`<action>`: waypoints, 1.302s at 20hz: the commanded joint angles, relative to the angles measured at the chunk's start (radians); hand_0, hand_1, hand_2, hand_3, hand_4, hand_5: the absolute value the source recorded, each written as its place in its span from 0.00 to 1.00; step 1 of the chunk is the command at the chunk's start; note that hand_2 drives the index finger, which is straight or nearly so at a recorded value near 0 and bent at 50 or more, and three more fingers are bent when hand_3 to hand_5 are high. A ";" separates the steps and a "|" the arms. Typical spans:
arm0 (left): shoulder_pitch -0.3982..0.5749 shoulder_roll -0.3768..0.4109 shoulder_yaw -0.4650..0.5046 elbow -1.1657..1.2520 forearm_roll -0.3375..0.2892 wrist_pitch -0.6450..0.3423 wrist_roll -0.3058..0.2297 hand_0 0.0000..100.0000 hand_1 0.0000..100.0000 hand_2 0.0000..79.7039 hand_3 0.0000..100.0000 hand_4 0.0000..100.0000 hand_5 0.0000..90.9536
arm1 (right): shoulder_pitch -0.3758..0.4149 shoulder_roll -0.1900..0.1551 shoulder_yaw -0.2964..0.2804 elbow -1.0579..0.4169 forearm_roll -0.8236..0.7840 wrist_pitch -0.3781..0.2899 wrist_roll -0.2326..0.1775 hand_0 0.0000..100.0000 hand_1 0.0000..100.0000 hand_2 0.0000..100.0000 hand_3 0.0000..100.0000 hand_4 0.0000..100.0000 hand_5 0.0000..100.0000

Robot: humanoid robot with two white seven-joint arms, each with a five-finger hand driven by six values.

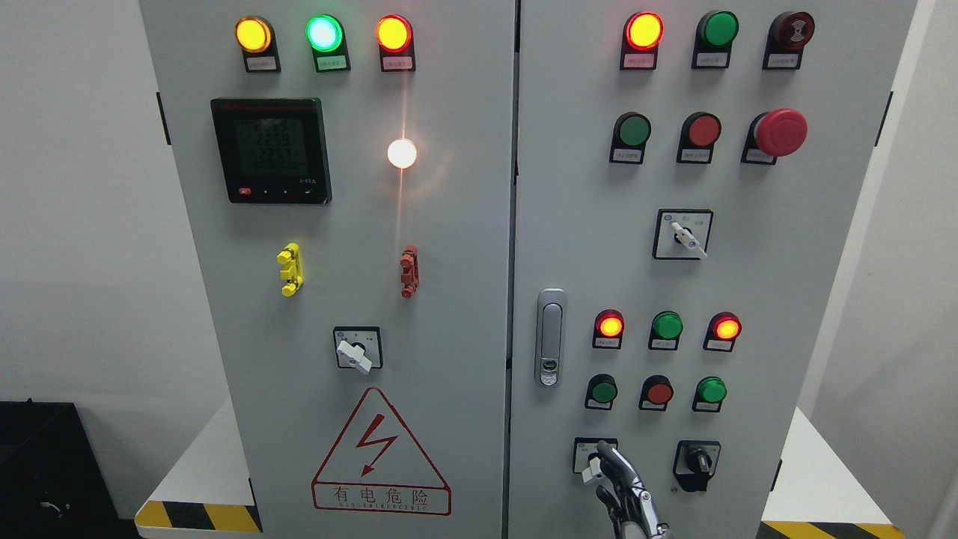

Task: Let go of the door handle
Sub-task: 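Raise the right hand up toward the bottom of the silver latch handle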

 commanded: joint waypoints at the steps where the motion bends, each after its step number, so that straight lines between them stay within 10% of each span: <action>1: 0.017 0.000 0.000 0.000 0.000 -0.001 0.000 0.12 0.56 0.00 0.00 0.00 0.00 | -0.001 0.001 0.004 -0.008 0.003 0.003 0.004 0.38 0.02 0.00 0.04 0.08 0.06; 11: 0.017 0.000 0.000 0.000 0.000 -0.001 0.000 0.12 0.56 0.00 0.00 0.00 0.00 | -0.016 0.004 -0.019 -0.005 0.004 0.038 0.004 0.38 0.04 0.00 0.10 0.20 0.16; 17: 0.017 0.000 0.000 0.000 0.000 -0.001 0.000 0.12 0.56 0.00 0.00 0.00 0.00 | -0.084 -0.002 -0.043 -0.003 0.049 0.090 0.002 0.40 0.29 0.00 0.73 0.79 0.81; 22: 0.017 0.000 0.000 0.000 -0.001 -0.001 0.000 0.12 0.56 0.00 0.00 0.00 0.00 | -0.124 0.002 -0.086 0.000 0.380 0.133 -0.004 0.43 0.34 0.00 1.00 1.00 1.00; 26: 0.017 0.000 0.000 0.000 0.000 -0.001 0.000 0.12 0.56 0.00 0.00 0.00 0.00 | -0.148 0.004 -0.085 0.009 0.536 0.133 -0.015 0.42 0.35 0.02 1.00 1.00 1.00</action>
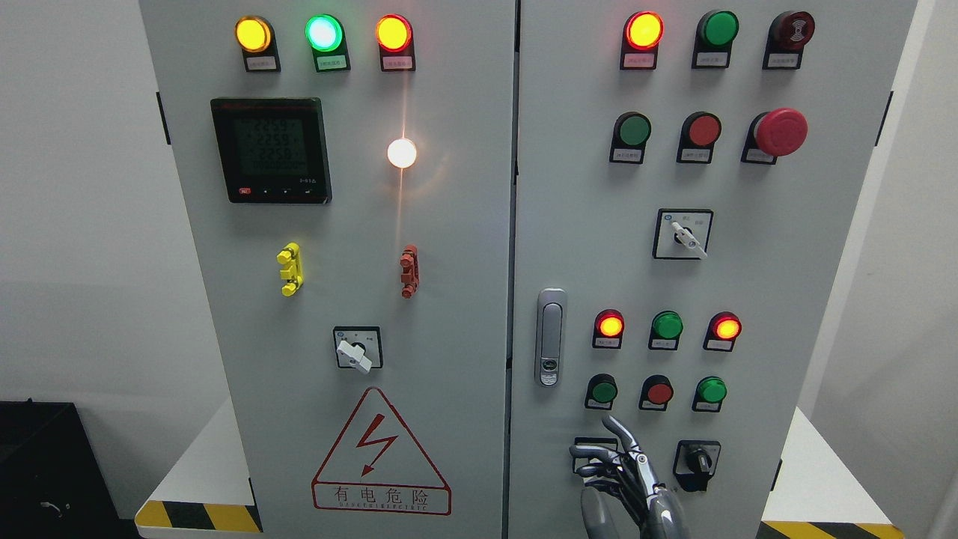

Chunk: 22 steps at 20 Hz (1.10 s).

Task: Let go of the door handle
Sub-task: 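Raise the right hand up toward the bottom of the silver latch handle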

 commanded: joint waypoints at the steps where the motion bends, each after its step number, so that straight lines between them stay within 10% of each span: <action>1: 0.017 -0.002 0.000 0.000 -0.001 -0.001 0.000 0.12 0.56 0.00 0.00 0.00 0.00 | -0.046 0.002 -0.032 0.015 0.256 0.003 -0.021 0.42 0.35 0.02 1.00 1.00 1.00; 14: 0.017 0.000 0.000 0.000 0.001 -0.001 0.000 0.12 0.56 0.00 0.00 0.00 0.00 | -0.083 -0.002 -0.003 0.118 0.871 -0.009 -0.148 0.38 0.27 0.03 1.00 1.00 1.00; 22: 0.017 0.000 0.000 0.000 0.001 -0.001 0.000 0.12 0.56 0.00 0.00 0.00 0.00 | -0.146 -0.002 0.028 0.170 1.052 -0.008 -0.153 0.39 0.28 0.04 1.00 1.00 1.00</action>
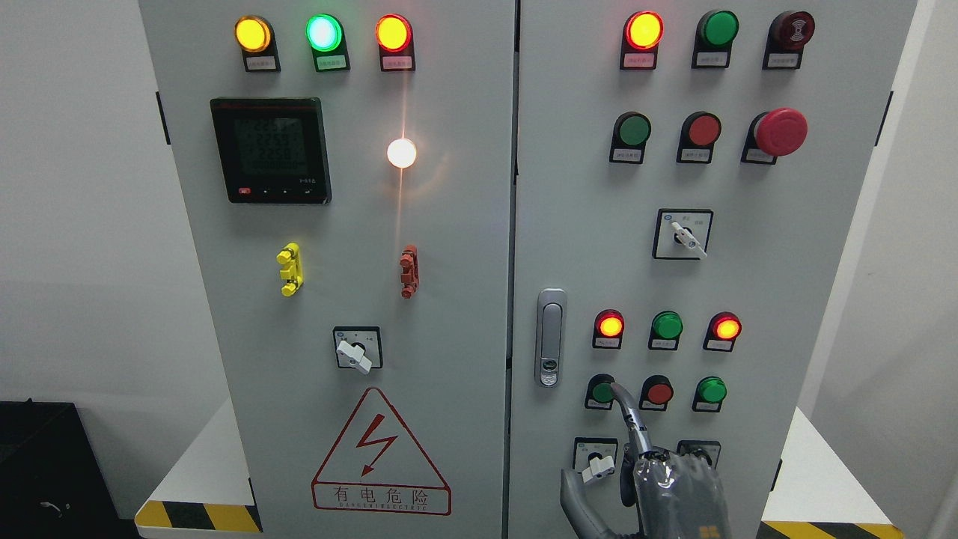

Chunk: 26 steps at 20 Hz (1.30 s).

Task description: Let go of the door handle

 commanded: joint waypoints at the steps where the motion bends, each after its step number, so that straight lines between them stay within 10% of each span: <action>1: 0.017 0.000 0.000 0.000 0.001 -0.001 0.000 0.12 0.56 0.00 0.00 0.00 0.00 | -0.035 -0.001 0.039 0.066 0.157 0.004 -0.006 0.39 0.28 0.04 1.00 1.00 1.00; 26: 0.017 -0.002 0.000 0.000 0.001 -0.001 0.000 0.12 0.56 0.00 0.00 0.00 0.00 | -0.135 0.005 0.085 0.204 0.298 0.076 -0.026 0.40 0.27 0.04 1.00 1.00 1.00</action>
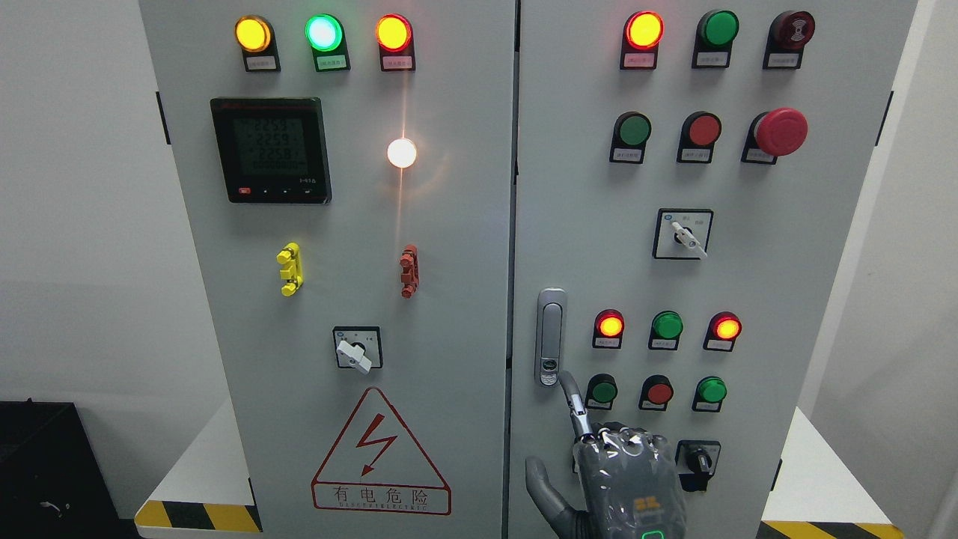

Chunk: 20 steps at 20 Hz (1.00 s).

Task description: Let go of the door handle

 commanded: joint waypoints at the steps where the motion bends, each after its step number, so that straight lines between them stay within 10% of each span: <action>1: 0.017 0.000 0.000 0.000 0.001 -0.001 0.000 0.12 0.56 0.00 0.00 0.00 0.00 | -0.028 0.003 0.022 0.066 0.009 0.018 0.006 0.40 0.27 0.04 1.00 1.00 1.00; 20: 0.017 0.000 0.000 0.000 -0.001 -0.001 0.000 0.12 0.56 0.00 0.00 0.00 0.00 | -0.058 0.001 0.025 0.087 0.012 0.051 0.008 0.41 0.27 0.06 1.00 1.00 1.00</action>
